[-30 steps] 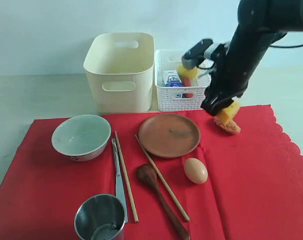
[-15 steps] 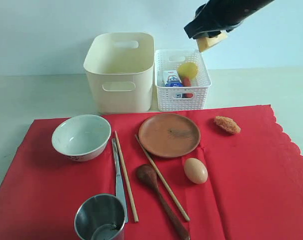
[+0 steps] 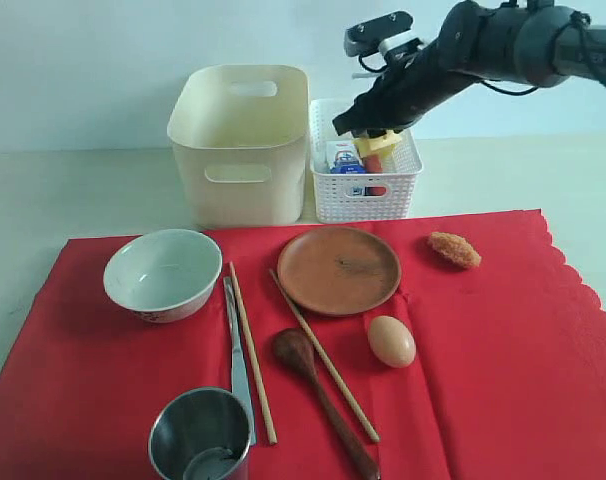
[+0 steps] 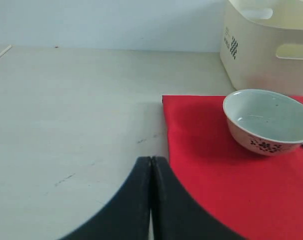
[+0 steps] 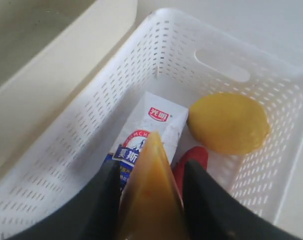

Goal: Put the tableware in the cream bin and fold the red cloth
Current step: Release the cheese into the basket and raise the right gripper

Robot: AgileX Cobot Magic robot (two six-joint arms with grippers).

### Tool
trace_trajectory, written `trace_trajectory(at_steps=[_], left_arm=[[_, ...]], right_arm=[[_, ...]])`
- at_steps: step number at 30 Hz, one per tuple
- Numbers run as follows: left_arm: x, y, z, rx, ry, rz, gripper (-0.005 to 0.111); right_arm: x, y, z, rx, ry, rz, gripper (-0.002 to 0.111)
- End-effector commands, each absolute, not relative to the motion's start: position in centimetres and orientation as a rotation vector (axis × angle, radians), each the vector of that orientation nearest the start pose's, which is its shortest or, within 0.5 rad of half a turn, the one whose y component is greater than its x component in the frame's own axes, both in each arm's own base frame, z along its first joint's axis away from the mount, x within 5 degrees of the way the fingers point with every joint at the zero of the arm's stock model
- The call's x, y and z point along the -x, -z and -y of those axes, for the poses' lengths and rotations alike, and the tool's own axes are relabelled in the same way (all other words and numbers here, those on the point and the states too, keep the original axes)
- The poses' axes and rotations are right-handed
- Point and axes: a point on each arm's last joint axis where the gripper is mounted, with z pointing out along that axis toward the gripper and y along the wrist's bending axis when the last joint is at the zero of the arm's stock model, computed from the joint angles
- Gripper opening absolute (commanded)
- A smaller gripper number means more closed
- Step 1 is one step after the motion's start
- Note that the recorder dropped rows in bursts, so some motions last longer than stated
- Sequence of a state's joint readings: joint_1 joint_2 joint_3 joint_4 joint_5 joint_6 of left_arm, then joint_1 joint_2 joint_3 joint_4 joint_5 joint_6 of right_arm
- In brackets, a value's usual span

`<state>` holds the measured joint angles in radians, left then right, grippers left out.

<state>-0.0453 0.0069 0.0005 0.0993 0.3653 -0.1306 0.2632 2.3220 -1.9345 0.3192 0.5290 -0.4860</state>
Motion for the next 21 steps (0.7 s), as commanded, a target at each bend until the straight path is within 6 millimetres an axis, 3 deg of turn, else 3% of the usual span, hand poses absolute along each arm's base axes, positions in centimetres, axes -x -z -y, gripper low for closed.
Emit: trace_trajectory(at_steps=[1,2,4,11,16,21], left_arm=[[-5.3,-18.1,-0.1,0.018,0.027,-1.839,0.000],[-5.3,-18.1,-0.1,0.018,0.027,-1.839,0.000],[-5.3,-18.1,-0.1,0.018,0.027,-1.839,0.000],[-5.3,-18.1,-0.1,0.018,0.027,-1.839,0.000],[-5.3,-18.1,-0.1,0.018,0.027,-1.839,0.000],[-5.3,-18.1,-0.1,0.018,0.027,-1.839,0.000]], right_arm=[[-51.8,-17.9,-15.3,0.635,-0.211,-2.283,0.050],[-51.6,-18.6,-15.3,0.646,-0.208,-2.283,0.066],[-51.1,-19.9,-15.1,0.646,-0.203,-2.299,0.072],[-48.2,-25.4,-13.1,0.617,-0.056,-2.455,0.054],[-45.9,-28.6,-12.3,0.563,-0.049,-2.522,0.054],[-43.1,-29.9,-11.6,0.547,-0.054,-2.555,0.054]])
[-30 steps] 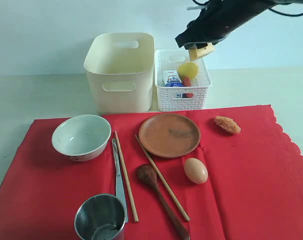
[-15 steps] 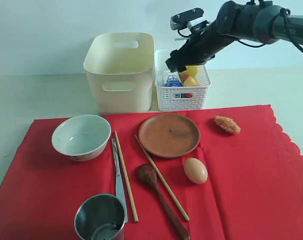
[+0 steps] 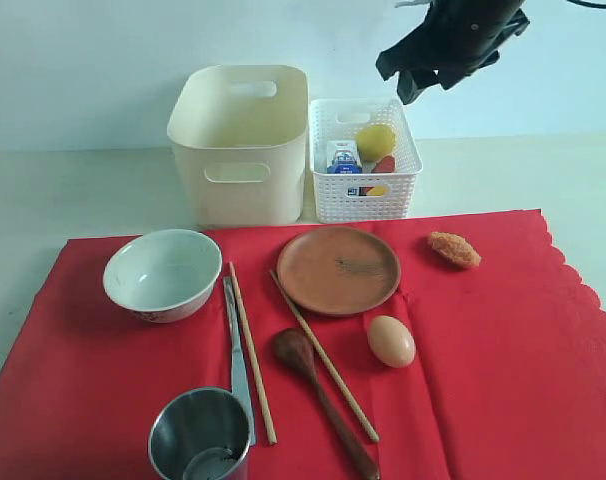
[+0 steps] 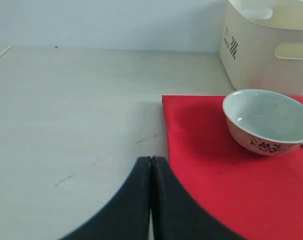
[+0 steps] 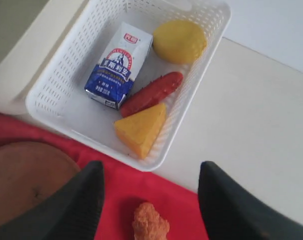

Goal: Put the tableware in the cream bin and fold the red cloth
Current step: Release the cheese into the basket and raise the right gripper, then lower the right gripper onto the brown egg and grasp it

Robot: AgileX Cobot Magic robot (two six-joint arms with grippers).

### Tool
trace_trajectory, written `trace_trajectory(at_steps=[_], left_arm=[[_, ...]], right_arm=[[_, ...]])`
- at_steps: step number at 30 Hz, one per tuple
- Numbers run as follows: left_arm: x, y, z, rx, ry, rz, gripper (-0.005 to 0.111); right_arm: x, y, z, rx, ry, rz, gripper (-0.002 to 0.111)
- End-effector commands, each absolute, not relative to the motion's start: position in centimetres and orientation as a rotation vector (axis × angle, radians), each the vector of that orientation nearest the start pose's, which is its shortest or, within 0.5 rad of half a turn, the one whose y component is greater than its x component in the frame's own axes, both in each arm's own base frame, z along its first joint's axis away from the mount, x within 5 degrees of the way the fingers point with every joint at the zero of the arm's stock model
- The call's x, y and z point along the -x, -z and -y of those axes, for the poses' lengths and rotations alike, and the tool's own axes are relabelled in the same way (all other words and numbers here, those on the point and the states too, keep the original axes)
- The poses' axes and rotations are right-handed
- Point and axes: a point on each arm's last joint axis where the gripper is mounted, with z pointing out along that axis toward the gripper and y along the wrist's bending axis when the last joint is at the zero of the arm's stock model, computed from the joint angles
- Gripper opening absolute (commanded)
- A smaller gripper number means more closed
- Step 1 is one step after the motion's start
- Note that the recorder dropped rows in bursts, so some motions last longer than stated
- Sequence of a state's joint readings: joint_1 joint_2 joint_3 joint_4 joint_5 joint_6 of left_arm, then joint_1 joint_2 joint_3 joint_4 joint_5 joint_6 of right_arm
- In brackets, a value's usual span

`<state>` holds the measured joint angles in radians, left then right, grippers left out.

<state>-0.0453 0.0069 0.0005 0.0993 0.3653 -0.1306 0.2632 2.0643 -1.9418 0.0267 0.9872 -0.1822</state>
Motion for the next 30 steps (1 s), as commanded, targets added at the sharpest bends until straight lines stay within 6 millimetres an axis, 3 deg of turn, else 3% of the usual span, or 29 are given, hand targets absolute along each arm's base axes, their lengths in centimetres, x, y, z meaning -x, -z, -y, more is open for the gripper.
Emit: trace_trajectory(at_steps=[1,19,30], left_arm=[[-5.3,-18.1,-0.1,0.018,0.027,-1.839,0.000],[-5.3,-18.1,-0.1,0.018,0.027,-1.839,0.000],[-5.3,-18.1,-0.1,0.018,0.027,-1.839,0.000]], right_arm=[[-42.6,-29.9,-11.5,0.548,-0.054,-2.559,0.054],[-36.1,-29.5,-9.7,0.539,-0.055,-2.614,0.054],[-34.4,-27.7,-8.8,0.579,0.019,-2.644,0.054]])
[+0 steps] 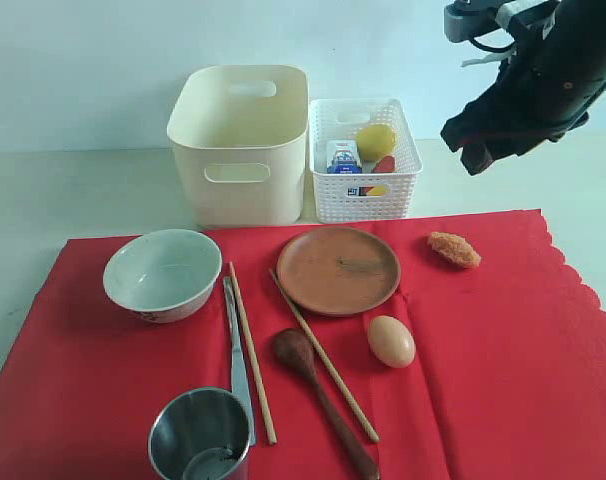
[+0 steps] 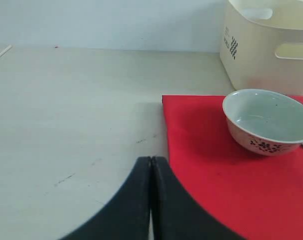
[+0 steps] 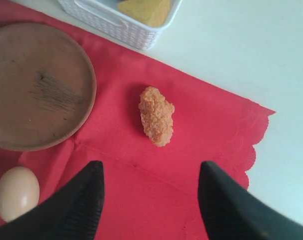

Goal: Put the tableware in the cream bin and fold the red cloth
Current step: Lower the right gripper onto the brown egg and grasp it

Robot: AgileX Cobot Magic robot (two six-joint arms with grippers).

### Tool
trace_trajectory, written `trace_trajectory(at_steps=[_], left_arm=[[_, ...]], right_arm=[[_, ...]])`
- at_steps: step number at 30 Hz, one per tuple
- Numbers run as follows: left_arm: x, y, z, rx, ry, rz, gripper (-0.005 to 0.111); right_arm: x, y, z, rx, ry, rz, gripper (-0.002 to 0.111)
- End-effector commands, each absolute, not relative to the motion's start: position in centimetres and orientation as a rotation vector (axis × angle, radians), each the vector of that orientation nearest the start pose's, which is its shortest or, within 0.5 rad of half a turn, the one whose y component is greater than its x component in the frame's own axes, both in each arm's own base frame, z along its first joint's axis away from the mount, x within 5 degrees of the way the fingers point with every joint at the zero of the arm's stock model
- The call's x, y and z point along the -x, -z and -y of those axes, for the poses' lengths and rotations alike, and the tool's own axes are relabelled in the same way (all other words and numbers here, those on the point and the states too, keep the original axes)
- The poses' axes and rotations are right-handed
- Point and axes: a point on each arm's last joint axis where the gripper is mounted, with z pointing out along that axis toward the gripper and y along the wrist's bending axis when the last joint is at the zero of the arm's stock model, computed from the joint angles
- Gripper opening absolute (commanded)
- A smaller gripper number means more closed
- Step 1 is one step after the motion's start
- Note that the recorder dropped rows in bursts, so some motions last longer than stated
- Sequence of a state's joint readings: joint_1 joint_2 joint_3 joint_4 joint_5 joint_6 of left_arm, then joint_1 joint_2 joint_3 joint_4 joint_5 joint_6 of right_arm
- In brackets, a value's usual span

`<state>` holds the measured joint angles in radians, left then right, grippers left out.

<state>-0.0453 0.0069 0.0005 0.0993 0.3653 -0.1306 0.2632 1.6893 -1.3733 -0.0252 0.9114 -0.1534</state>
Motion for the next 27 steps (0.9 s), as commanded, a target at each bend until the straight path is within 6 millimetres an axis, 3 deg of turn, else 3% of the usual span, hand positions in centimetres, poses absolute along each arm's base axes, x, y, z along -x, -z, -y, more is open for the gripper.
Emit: trace_trajectory(at_steps=[1,8,18,27], left_arm=[[-5.3,-18.1,-0.1,0.018,0.027,-1.839,0.000],[-5.3,-18.1,-0.1,0.018,0.027,-1.839,0.000],[-5.3,-18.1,-0.1,0.018,0.027,-1.839,0.000],[-5.3,-18.1,-0.1,0.018,0.027,-1.839,0.000]], right_arm=[[-34.3,-27.4,-8.8,0.579,0.019,-2.649,0.054],[-33.7,-25.5,-8.6,0.595,0.030,-2.685,0.054],[-32.3,-22.2,-11.2,0.777,-0.376,-2.753,0.054],[-32.5,-20.0,-11.4,0.798,-0.404,-2.842,0.054]])
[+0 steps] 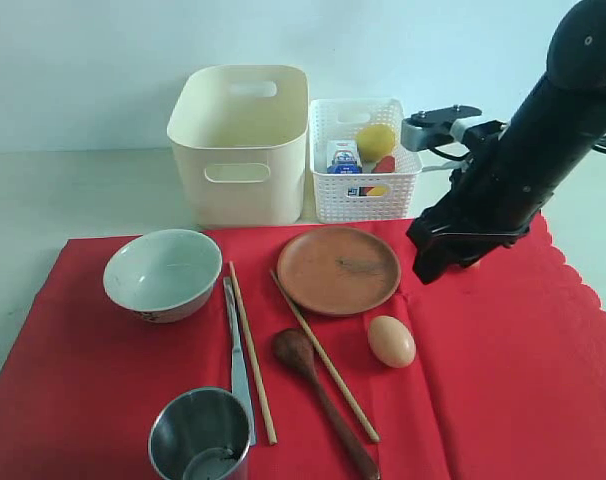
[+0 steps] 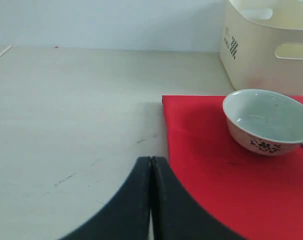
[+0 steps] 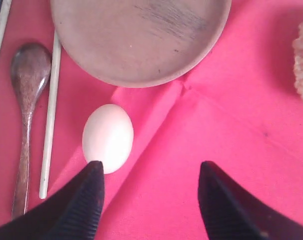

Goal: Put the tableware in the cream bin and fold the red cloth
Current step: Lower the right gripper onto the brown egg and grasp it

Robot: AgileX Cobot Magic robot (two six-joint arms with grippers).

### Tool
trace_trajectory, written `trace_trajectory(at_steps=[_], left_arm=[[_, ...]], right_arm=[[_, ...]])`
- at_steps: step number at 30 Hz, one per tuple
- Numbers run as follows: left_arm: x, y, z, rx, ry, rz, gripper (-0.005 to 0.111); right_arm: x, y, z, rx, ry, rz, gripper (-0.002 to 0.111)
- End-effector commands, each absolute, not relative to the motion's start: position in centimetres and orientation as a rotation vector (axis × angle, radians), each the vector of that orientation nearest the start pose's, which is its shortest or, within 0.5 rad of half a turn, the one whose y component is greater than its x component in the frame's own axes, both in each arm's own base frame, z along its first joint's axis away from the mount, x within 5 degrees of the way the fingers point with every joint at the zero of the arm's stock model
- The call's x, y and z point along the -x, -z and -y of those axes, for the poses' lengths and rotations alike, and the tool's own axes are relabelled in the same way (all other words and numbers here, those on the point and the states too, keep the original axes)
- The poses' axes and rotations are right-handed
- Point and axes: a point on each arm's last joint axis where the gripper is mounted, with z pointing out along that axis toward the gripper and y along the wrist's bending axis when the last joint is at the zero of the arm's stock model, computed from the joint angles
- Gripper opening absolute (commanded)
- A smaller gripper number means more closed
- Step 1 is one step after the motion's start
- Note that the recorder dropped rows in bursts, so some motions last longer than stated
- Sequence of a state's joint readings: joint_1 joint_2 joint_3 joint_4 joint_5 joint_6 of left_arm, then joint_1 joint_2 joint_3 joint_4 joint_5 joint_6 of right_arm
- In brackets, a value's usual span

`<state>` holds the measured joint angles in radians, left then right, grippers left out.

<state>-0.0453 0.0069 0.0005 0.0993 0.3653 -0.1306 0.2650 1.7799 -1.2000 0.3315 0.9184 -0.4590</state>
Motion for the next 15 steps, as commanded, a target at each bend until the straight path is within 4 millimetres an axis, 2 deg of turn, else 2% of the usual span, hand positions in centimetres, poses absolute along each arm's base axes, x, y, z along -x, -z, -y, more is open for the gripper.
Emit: trace_trajectory(at_steps=[1,15], left_arm=[[-5.32,-18.12,-0.07,0.018,0.027,-1.839,0.000],[-5.32,-18.12,-0.07,0.018,0.027,-1.839,0.000]], right_arm=[[-32.53,-19.93,-11.43,0.799,-0.404,-2.844,0.054],[-32.62,-19.67,-11.61,0.778,-0.431,-2.850,0.054]])
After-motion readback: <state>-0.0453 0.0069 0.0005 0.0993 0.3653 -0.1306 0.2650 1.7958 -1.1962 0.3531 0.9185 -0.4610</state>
